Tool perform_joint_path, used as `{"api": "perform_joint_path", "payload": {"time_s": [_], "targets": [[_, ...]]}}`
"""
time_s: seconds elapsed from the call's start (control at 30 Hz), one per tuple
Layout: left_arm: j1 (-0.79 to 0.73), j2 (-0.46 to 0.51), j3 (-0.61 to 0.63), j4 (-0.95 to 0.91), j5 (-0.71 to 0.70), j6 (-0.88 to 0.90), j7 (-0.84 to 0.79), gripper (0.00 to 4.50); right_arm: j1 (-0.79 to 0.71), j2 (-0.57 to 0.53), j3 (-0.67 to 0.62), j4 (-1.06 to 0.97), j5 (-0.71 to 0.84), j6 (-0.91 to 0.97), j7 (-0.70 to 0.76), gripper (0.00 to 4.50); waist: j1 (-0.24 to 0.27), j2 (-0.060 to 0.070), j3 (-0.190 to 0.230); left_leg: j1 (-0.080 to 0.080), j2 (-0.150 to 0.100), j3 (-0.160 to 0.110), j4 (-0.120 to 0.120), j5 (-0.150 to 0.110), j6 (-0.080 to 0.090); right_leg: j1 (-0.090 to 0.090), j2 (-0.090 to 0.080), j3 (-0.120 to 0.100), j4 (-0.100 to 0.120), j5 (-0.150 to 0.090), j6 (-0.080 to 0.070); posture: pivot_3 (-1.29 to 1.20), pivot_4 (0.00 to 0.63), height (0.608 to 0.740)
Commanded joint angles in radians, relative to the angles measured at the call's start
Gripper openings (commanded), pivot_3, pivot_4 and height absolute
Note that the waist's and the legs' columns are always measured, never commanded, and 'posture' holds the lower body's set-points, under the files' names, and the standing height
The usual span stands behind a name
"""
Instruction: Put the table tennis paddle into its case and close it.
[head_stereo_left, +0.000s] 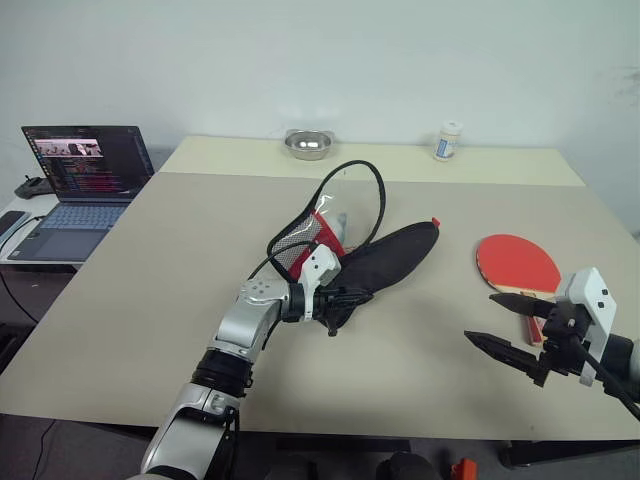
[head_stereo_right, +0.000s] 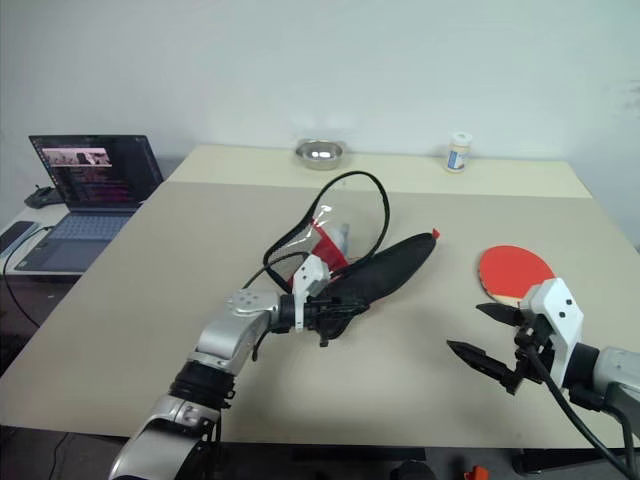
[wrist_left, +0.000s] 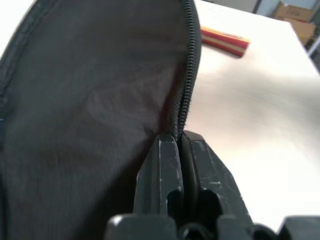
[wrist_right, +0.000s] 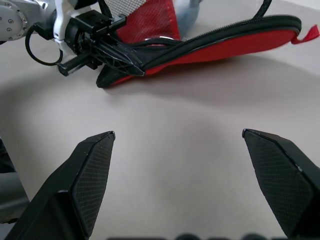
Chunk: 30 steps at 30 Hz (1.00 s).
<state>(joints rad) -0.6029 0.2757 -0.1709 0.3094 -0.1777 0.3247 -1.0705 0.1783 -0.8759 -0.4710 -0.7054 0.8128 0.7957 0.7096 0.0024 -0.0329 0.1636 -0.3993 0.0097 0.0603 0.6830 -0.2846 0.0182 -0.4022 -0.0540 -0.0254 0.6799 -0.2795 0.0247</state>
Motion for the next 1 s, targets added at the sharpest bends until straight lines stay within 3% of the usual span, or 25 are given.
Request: {"api": "perform_joint_path", "payload": {"time_s": [0.03, 0.3, 0.47, 0.63, 0.83, 1.0], "targets": [[-0.034, -0.035, 0.002, -0.001, -0.003, -0.012, 0.055, 1.42, 0.001, -0.007, -0.026, -0.025, 0.010, 0.002, -0.012, 4.50, 0.001, 0.000, 0.000, 0.000, 0.000, 0.000, 0.000, 0.000, 0.000, 0.000, 0.000, 0.000, 0.000, 0.000, 0.000, 0.00, 0.150, 0.740], [-0.047, -0.079, 0.030, -0.040, -0.052, 0.018, 0.107, 4.32, -0.048, -0.001, -0.025, -0.002, 0.041, 0.036, -0.054, 4.50, 0.002, 0.000, 0.000, 0.000, 0.000, 0.000, 0.000, 0.000, 0.000, 0.000, 0.000, 0.000, 0.000, 0.000, 0.000, 0.00, 0.150, 0.740], [-0.066, -0.018, 0.061, -0.115, -0.164, 0.097, -0.009, 4.32, -0.095, 0.041, -0.006, 0.000, 0.133, 0.129, -0.167, 4.50, 0.000, 0.000, 0.000, 0.000, 0.000, 0.000, 0.000, 0.000, 0.000, 0.000, 0.000, 0.000, 0.000, 0.000, 0.000, 0.00, 0.150, 0.740], [-0.079, 0.167, 0.082, -0.127, -0.183, 0.023, -0.188, 4.32, -0.145, 0.132, 0.078, -0.002, 0.291, 0.267, -0.383, 4.50, -0.007, 0.001, 0.000, 0.001, 0.001, 0.000, -0.001, 0.001, -0.002, 0.000, 0.000, 0.000, 0.000, -0.001, -0.001, 0.00, 0.150, 0.740], [-0.102, 0.328, 0.085, -0.094, -0.199, -0.022, -0.370, 4.32, -0.278, 0.212, 0.243, 0.101, 0.148, 0.257, -0.492, 4.50, -0.003, 0.001, 0.000, 0.000, 0.000, 0.000, -0.001, 0.001, -0.002, -0.001, 0.000, 0.000, 0.000, -0.001, -0.002, 0.00, 0.150, 0.740], [-0.101, 0.347, 0.075, -0.082, -0.175, -0.066, -0.375, 4.32, -0.371, 0.274, 0.317, 0.230, 0.045, 0.255, -0.545, 4.50, -0.001, 0.001, 0.000, -0.001, 0.000, 0.000, -0.001, 0.001, -0.002, -0.002, 0.000, 0.000, -0.001, -0.001, -0.002, 0.00, 0.150, 0.740]]}}
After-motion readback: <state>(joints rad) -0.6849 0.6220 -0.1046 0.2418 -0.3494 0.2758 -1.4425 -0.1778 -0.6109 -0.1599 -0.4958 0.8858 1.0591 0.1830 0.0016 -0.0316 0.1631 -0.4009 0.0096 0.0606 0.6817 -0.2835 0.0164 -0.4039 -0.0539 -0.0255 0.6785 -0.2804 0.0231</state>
